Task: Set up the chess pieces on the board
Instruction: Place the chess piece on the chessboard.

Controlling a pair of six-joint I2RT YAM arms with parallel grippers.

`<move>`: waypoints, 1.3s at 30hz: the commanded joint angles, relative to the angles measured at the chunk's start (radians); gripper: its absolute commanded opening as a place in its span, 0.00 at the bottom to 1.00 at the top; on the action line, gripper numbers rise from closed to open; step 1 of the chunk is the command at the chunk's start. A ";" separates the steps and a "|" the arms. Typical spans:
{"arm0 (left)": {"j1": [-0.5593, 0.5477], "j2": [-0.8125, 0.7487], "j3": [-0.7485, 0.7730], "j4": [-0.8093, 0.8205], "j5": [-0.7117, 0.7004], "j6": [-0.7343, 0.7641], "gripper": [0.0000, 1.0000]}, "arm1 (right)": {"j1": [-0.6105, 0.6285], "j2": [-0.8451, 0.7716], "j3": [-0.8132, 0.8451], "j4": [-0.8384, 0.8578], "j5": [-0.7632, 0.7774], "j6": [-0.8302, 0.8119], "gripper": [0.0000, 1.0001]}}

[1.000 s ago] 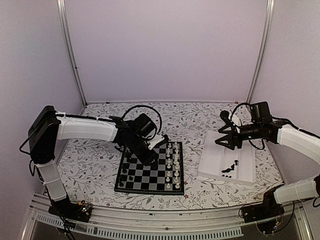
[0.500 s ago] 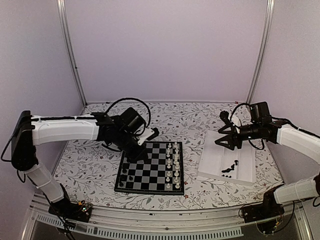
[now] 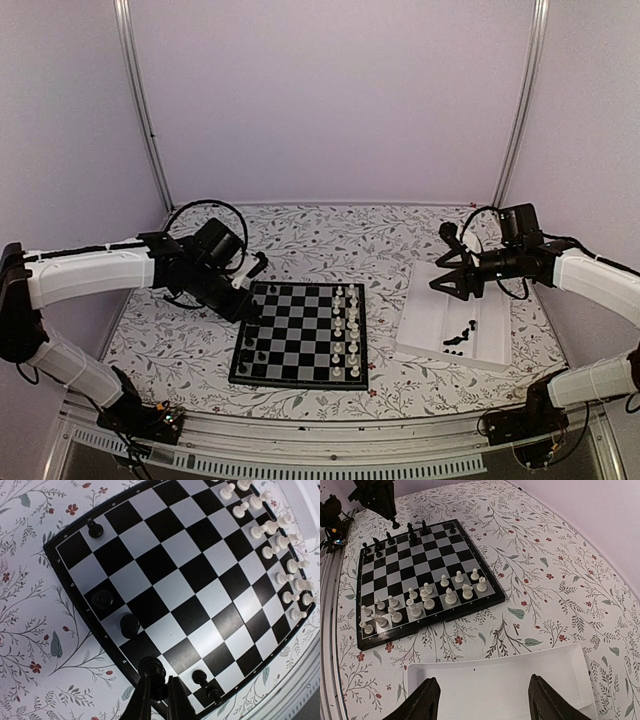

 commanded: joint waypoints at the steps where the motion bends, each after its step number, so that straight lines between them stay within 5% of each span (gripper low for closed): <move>1: 0.013 0.013 -0.027 0.029 0.003 -0.028 0.11 | -0.003 0.014 0.023 -0.007 -0.007 -0.005 0.64; 39: 0.057 0.085 -0.128 0.169 0.044 -0.014 0.17 | -0.002 0.053 0.028 -0.018 -0.011 -0.015 0.64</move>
